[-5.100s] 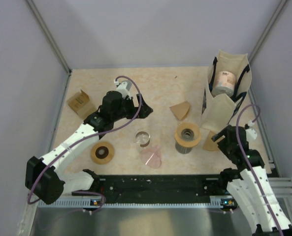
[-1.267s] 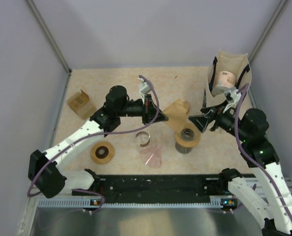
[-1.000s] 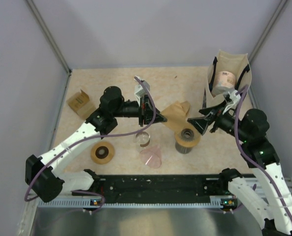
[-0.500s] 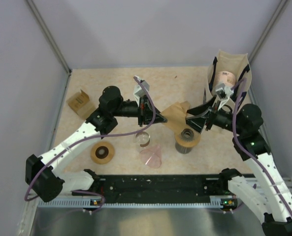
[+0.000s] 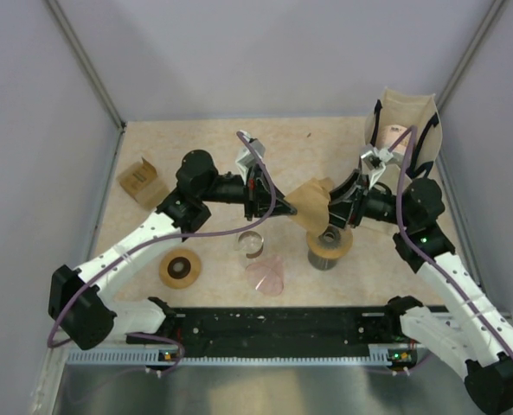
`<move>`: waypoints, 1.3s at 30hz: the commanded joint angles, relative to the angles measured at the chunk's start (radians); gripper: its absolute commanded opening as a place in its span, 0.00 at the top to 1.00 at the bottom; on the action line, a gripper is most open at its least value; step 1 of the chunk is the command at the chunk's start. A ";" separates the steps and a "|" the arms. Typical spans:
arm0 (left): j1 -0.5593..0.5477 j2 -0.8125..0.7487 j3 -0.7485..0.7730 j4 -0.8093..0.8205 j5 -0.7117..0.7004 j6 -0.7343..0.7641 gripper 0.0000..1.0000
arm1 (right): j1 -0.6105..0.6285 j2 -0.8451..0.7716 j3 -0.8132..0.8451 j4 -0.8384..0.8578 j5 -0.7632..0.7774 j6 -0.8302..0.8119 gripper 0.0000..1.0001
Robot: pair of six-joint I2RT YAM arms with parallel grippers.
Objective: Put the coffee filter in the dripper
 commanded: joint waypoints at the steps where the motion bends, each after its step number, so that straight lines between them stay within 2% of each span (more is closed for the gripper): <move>1: 0.001 -0.003 0.007 0.084 0.028 -0.023 1.00 | 0.017 -0.003 -0.005 0.110 -0.028 0.036 0.62; 3: -0.001 -0.003 0.005 0.084 0.025 -0.024 1.00 | 0.019 -0.010 -0.005 0.108 -0.022 0.040 0.78; 4: 0.001 -0.003 0.005 0.084 0.025 -0.029 1.00 | 0.019 -0.012 -0.004 0.107 -0.019 0.040 0.91; 5: 0.001 -0.002 0.007 0.078 0.022 -0.030 1.00 | 0.019 -0.015 -0.002 0.104 -0.016 0.038 1.00; 8: 0.001 -0.006 0.008 0.053 0.001 -0.027 1.00 | 0.019 -0.018 0.027 0.023 0.012 0.000 1.00; 9: 0.001 -0.011 0.010 0.037 -0.018 -0.023 0.84 | 0.019 -0.018 0.042 -0.016 0.028 -0.025 1.00; 11: 0.001 -0.021 0.019 -0.041 -0.082 0.011 0.46 | 0.019 -0.024 0.073 -0.109 0.080 -0.075 1.00; 12: 0.001 -0.032 0.024 -0.087 -0.125 0.039 0.15 | 0.019 -0.027 0.094 -0.154 0.120 -0.103 1.00; 13: 0.001 -0.044 0.033 -0.143 -0.181 0.063 0.01 | 0.017 -0.029 0.114 -0.212 0.163 -0.129 1.00; 16: -0.001 -0.083 0.053 -0.305 -0.442 0.085 0.01 | 0.019 -0.018 0.179 -0.388 0.306 -0.206 1.00; 19: -0.001 -0.092 0.097 -0.443 -0.721 0.044 0.01 | 0.022 0.014 0.225 -0.473 0.422 -0.244 1.00; 21: -0.002 -0.065 0.154 -0.532 -0.861 0.024 0.01 | 0.061 0.051 0.271 -0.534 0.548 -0.281 1.00; 23: -0.007 -0.022 0.218 -0.620 -0.962 0.004 0.01 | 0.126 0.104 0.323 -0.591 0.747 -0.318 1.00; 28: -0.025 0.026 0.289 -0.599 -0.880 -0.030 0.01 | 0.296 0.242 0.456 -0.688 1.123 -0.358 1.00; 33: -0.034 0.049 0.315 -0.530 -0.849 -0.084 0.01 | 0.383 0.315 0.483 -0.673 1.219 -0.384 1.00; 39: -0.044 0.110 0.380 -0.553 -0.880 -0.116 0.01 | 0.445 0.341 0.480 -0.663 1.270 -0.410 1.00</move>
